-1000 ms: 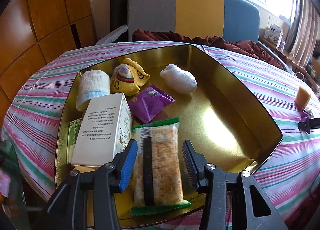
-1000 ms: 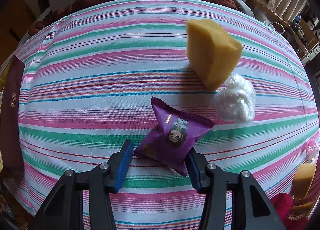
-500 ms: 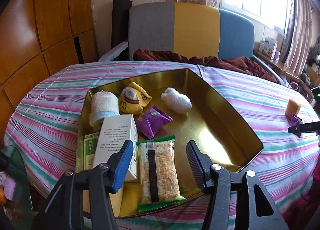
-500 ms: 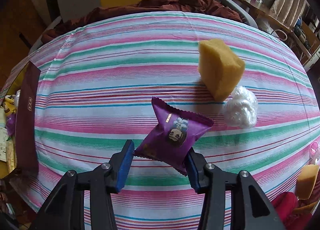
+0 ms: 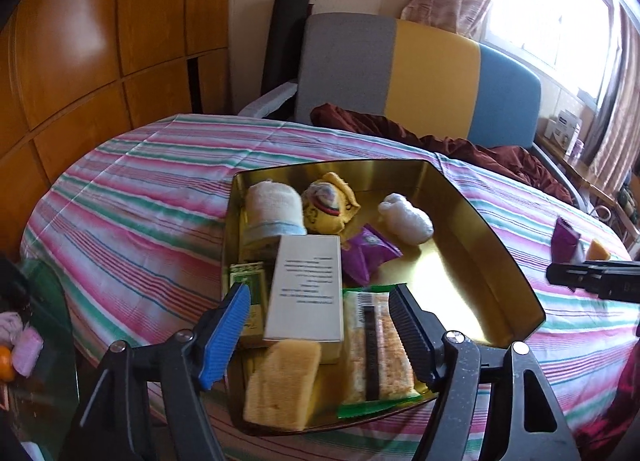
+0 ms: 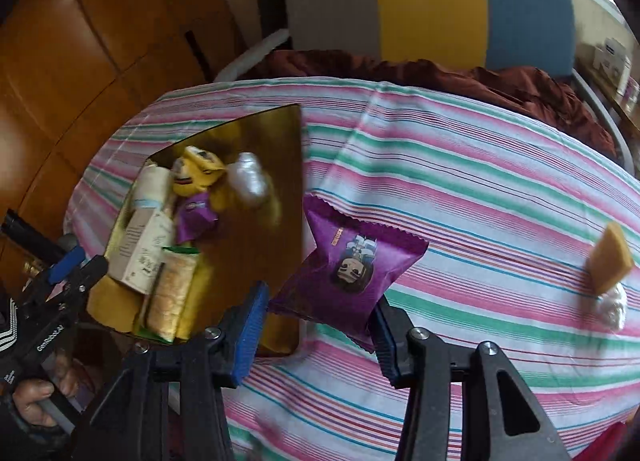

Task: Organize objects
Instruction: 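Carry the purple snack packet into the tray and open the right gripper, then move both tools back toward the sponge and plastic bundle, then close the right gripper on the plastic-wrapped bundle, then close the left gripper on the yellow sponge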

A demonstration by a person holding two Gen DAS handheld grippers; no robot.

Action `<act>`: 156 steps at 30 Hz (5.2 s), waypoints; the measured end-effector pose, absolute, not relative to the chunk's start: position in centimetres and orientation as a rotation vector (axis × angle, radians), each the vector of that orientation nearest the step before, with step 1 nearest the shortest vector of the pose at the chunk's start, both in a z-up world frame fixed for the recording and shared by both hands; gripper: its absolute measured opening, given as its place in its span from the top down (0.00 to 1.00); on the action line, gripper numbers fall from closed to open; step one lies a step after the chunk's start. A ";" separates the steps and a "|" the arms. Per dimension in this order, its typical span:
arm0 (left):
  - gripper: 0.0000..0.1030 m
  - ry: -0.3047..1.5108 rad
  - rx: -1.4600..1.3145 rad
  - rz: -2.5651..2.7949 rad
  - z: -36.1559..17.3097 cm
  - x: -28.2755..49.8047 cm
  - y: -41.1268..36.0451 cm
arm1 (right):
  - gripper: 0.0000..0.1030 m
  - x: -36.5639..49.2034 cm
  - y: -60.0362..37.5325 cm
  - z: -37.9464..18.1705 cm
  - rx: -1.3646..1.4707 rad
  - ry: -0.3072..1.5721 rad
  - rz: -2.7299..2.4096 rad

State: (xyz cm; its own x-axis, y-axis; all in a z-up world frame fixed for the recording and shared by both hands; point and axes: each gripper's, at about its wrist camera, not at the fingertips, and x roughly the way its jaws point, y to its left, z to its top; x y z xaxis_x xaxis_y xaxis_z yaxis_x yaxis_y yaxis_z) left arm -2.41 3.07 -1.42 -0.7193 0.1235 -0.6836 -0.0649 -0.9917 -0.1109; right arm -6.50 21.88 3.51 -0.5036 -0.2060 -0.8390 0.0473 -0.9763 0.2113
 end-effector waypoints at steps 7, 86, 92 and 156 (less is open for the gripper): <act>0.29 -0.157 -1.117 2.854 -1.2 -2.2 1.4 | 0.52 -9.6 14.1 1.1 1.518 -0.114 -2.437; 0.12 0.289 -0.990 2.531 0.6 -2.2 20.9 | 0.42 0.9 51.9 -0.9 1.441 -1.459 -2.994; 0.11 0.312 -0.977 2.508 0.7 -2.5 22.4 | 0.42 1.1 52.1 -1.1 1.429 -1.493 -2.973; 0.19 0.301 -1.067 2.072 -1.6 -7.5 41.7 | 0.63 3.9 55.2 -2.6 1.437 -1.815 -2.981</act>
